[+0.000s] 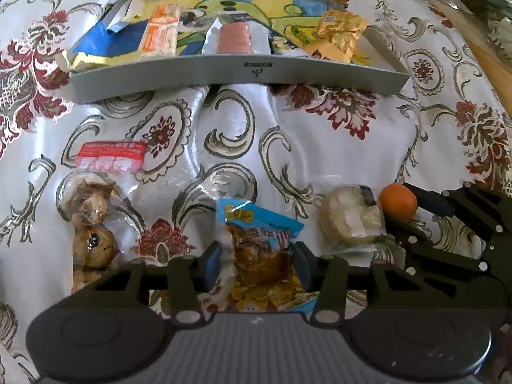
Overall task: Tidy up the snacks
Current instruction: 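Close the right gripper on the orange while the left gripper grasps the blue jerky pack, then carry the orange and jerky pack up over the grey tray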
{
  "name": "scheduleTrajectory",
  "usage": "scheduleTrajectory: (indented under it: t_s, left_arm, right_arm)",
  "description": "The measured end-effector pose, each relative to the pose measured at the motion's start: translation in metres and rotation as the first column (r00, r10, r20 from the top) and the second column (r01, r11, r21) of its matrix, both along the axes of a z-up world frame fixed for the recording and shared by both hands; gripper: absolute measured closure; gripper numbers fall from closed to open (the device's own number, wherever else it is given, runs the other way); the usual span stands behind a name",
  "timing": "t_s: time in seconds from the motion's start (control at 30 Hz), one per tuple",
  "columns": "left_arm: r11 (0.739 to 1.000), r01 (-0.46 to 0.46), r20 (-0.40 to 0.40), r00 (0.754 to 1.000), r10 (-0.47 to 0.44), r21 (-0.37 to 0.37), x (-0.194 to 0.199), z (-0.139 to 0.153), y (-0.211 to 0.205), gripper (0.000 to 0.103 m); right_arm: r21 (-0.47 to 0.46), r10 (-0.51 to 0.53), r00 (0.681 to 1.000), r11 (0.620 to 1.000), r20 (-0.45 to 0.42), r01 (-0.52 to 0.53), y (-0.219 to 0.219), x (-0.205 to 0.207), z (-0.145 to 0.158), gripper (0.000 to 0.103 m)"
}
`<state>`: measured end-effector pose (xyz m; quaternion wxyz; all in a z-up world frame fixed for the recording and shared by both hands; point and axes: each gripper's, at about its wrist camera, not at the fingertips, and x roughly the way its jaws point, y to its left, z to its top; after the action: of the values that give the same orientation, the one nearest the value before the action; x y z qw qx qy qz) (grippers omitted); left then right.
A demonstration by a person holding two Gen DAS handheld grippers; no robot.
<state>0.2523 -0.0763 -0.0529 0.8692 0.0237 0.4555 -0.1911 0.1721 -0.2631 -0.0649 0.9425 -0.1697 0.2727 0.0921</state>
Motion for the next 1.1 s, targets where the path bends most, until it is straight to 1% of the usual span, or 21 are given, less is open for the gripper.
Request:
scheduleTrajectory:
  t_s: [0.2, 0.23, 0.3, 0.37, 0.43, 0.53, 0.6, 0.77, 0.83, 0.93, 1.03, 1.1]
  left_arm:
    - [1.000, 0.009, 0.006, 1.000, -0.009, 0.006, -0.002, 0.003, -0.003, 0.053]
    - [1.000, 0.018, 0.012, 1.000, -0.018, 0.001, -0.003, 0.005, -0.005, 0.053]
    - [0.998, 0.056, 0.030, 0.998, -0.055, -0.042, -0.009, 0.009, -0.004, 0.053]
    - [0.995, 0.089, 0.055, 0.995, -0.086, -0.050, -0.015, 0.012, -0.007, 0.053]
    - [0.993, 0.108, 0.068, 0.992, -0.104, -0.054, -0.019, 0.013, -0.010, 0.069]
    - [0.992, 0.111, 0.065, 0.992, -0.108, -0.059, -0.016, 0.014, -0.013, 0.070]
    - [0.991, 0.109, 0.053, 0.993, -0.105, -0.076, -0.014, 0.012, -0.012, 0.070]
    - [0.986, 0.084, -0.001, 0.996, -0.085, -0.145, -0.007, 0.006, -0.007, 0.069]
    - [0.977, 0.065, -0.026, 0.997, -0.071, -0.201, -0.003, 0.006, -0.003, 0.069]
    - [0.958, 0.039, -0.060, 0.997, -0.058, -0.283, 0.003, 0.007, 0.002, 0.069]
    - [0.939, 0.071, -0.069, 0.993, -0.100, -0.337, 0.003, 0.009, 0.000, 0.067]
    - [0.937, 0.104, -0.037, 0.992, -0.124, -0.334, 0.000, 0.012, -0.005, 0.066]
  right_arm:
    - [0.001, 0.000, 1.000, 1.000, 0.004, 0.000, 0.000, 0.000, 0.001, 0.066]
    - [0.001, -0.001, 1.000, 1.000, 0.005, 0.001, 0.000, -0.001, 0.001, 0.066]
    - [0.001, -0.005, 1.000, 1.000, 0.008, 0.005, 0.000, -0.001, 0.002, 0.066]
    - [0.003, -0.015, 1.000, 1.000, 0.010, 0.015, -0.001, 0.000, 0.003, 0.066]
    - [0.000, -0.027, 1.000, 1.000, 0.011, 0.027, -0.001, 0.000, 0.003, 0.066]
    - [-0.001, -0.042, 0.999, 0.999, 0.014, 0.042, -0.004, 0.001, 0.004, 0.066]
    - [0.003, -0.053, 0.999, 0.999, 0.013, 0.053, -0.006, 0.001, 0.004, 0.066]
    - [0.001, -0.058, 0.998, 0.998, 0.015, 0.058, -0.006, 0.001, 0.004, 0.066]
    - [0.001, -0.059, 0.998, 0.998, 0.015, 0.059, -0.006, 0.001, 0.004, 0.066]
    - [-0.007, -0.071, 0.997, 0.997, 0.020, 0.071, -0.008, 0.001, 0.005, 0.066]
    - [-0.006, -0.087, 0.996, 0.996, 0.029, 0.087, -0.013, 0.002, 0.008, 0.066]
    - [-0.001, -0.097, 0.995, 0.995, 0.037, 0.097, -0.016, 0.002, 0.010, 0.066]
